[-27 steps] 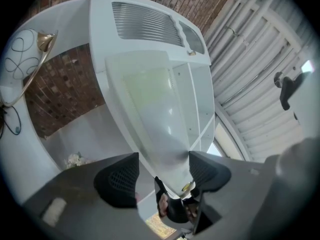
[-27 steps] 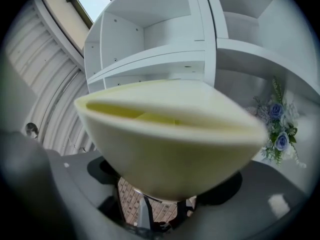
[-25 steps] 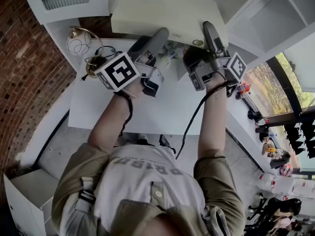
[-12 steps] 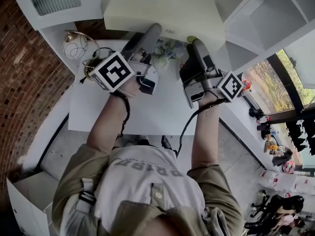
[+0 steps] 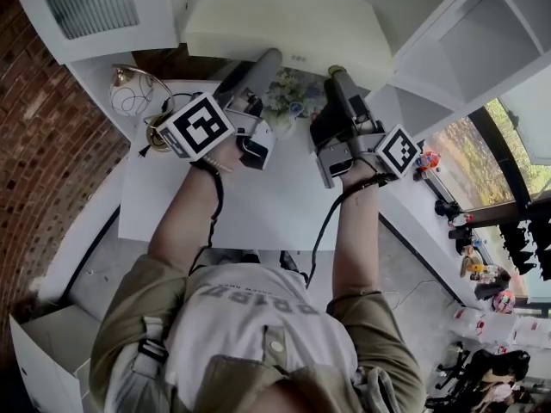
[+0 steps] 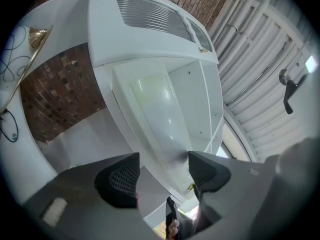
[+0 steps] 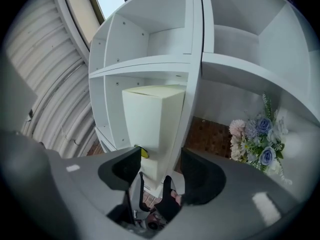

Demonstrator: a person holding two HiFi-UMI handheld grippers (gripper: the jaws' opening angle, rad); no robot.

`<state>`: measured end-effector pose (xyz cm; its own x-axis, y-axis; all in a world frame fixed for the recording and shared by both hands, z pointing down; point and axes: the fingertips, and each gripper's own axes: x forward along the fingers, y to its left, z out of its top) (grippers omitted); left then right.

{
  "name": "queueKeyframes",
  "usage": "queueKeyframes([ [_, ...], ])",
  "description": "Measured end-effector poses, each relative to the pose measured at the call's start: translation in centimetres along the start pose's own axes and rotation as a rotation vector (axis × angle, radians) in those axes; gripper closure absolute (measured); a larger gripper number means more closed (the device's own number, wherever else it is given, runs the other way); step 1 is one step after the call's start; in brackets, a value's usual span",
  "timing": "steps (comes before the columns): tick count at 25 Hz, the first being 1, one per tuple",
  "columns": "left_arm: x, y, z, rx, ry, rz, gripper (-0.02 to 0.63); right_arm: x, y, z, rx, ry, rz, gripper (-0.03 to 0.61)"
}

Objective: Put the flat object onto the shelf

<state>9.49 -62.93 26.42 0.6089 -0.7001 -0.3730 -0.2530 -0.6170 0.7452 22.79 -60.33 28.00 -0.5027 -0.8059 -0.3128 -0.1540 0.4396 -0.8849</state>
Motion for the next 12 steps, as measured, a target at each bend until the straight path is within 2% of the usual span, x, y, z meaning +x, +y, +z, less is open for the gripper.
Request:
queueKeyframes([
  [9,1.9,1.8,0.5,-0.040,0.017,0.012,0.295,2.3,-2.1,0.9,0.057,-0.011,-0.009,0.327],
  [12,1.9,2.3,0.6,-0.051,0.014,0.029,0.338,3.0,-2.3,1.3,0.071,-0.012,-0.008,0.327],
])
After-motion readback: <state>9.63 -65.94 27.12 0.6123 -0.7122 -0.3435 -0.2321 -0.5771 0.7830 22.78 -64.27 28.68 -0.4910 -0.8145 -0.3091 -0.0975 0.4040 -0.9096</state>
